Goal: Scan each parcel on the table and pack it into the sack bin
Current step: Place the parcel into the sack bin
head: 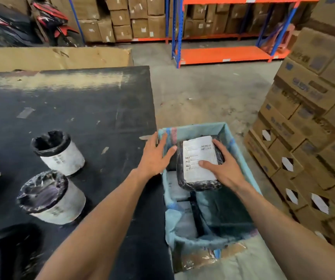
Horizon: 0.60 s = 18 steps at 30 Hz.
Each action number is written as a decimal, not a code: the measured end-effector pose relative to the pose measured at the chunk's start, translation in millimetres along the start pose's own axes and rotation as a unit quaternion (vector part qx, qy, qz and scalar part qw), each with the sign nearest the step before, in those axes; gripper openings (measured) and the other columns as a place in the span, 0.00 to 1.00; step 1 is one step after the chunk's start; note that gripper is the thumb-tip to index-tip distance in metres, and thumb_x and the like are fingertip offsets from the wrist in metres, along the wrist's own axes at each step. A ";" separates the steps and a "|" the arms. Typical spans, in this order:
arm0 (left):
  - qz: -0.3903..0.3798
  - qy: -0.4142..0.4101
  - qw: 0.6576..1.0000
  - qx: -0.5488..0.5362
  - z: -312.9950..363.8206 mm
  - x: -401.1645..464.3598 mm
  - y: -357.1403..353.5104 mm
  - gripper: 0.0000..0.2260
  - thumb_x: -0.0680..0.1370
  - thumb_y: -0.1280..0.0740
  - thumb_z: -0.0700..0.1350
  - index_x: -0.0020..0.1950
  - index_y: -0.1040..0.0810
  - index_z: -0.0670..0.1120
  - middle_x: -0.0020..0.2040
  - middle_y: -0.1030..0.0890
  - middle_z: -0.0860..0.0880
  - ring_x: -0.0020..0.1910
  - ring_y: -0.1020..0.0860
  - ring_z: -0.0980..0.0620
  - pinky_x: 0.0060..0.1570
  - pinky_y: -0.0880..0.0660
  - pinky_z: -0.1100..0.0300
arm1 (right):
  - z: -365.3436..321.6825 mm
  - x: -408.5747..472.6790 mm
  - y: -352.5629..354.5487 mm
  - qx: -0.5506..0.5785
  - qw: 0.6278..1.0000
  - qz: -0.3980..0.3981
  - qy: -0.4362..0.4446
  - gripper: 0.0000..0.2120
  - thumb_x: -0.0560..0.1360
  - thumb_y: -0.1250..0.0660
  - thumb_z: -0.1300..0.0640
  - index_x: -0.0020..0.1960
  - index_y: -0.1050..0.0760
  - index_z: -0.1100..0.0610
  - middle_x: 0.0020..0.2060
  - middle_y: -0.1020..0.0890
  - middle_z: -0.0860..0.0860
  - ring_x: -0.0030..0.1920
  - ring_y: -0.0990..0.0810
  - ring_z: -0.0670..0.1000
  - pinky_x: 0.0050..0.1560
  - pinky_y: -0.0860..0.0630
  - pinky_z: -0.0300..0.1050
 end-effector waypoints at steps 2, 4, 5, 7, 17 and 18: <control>0.004 -0.026 0.998 0.048 -7.0 10.5 -12.2 0.32 0.84 0.40 0.58 0.83 0.47 0.46 0.83 0.55 0.40 0.82 0.55 0.43 0.79 0.58 0.50 | 27.1 12.3 -6.8 -0.026 0.999 -0.025 -0.031 0.43 0.66 0.15 0.48 0.75 0.30 0.34 0.65 0.19 0.39 0.65 0.20 0.45 0.70 0.25 0.46; 0.001 -0.029 0.996 0.089 -17.6 21.7 -20.8 0.32 0.84 0.42 0.57 0.83 0.49 0.45 0.83 0.57 0.41 0.82 0.57 0.44 0.79 0.60 0.51 | 46.9 23.2 -17.1 -0.046 0.996 -0.058 -0.058 0.42 0.68 0.15 0.49 0.77 0.31 0.36 0.65 0.20 0.40 0.64 0.21 0.45 0.64 0.26 0.42; 0.000 -0.027 0.994 0.107 -22.1 27.0 -24.2 0.32 0.85 0.44 0.57 0.83 0.50 0.45 0.83 0.57 0.42 0.82 0.58 0.46 0.79 0.61 0.52 | 57.1 30.6 -22.6 -0.047 0.994 -0.071 -0.068 0.42 0.68 0.16 0.51 0.78 0.31 0.38 0.64 0.20 0.41 0.64 0.22 0.45 0.61 0.27 0.39; -0.005 -0.038 0.991 0.132 -25.7 34.7 -28.4 0.32 0.85 0.47 0.58 0.83 0.52 0.43 0.83 0.58 0.42 0.82 0.59 0.49 0.79 0.62 0.52 | 78.7 46.4 -35.9 -0.047 0.991 -0.085 -0.090 0.42 0.69 0.16 0.53 0.78 0.30 0.41 0.62 0.20 0.41 0.63 0.22 0.44 0.54 0.28 0.30; 0.001 -0.036 0.989 0.143 -35.0 35.9 -37.3 0.35 0.81 0.52 0.59 0.83 0.57 0.41 0.83 0.57 0.45 0.82 0.57 0.52 0.79 0.61 0.53 | 161.0 89.4 -117.5 0.020 0.981 -0.091 -0.172 0.42 0.68 0.15 0.54 0.77 0.29 0.42 0.62 0.17 0.48 0.64 0.19 0.50 0.71 0.24 0.49; 0.003 -0.036 0.989 0.145 -35.3 35.9 -38.3 0.35 0.81 0.52 0.58 0.83 0.57 0.41 0.83 0.57 0.45 0.82 0.57 0.52 0.79 0.61 0.53 | 168.6 89.5 -121.8 0.025 0.981 -0.083 -0.174 0.42 0.69 0.16 0.53 0.78 0.30 0.41 0.63 0.16 0.48 0.64 0.18 0.50 0.71 0.23 0.52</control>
Point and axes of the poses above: each hand's wrist, its own x-axis towards the middle knuckle, its own y-axis out of the back of the hand, z = x × y, the point moved 5 cm from there along x, towards the middle knuckle
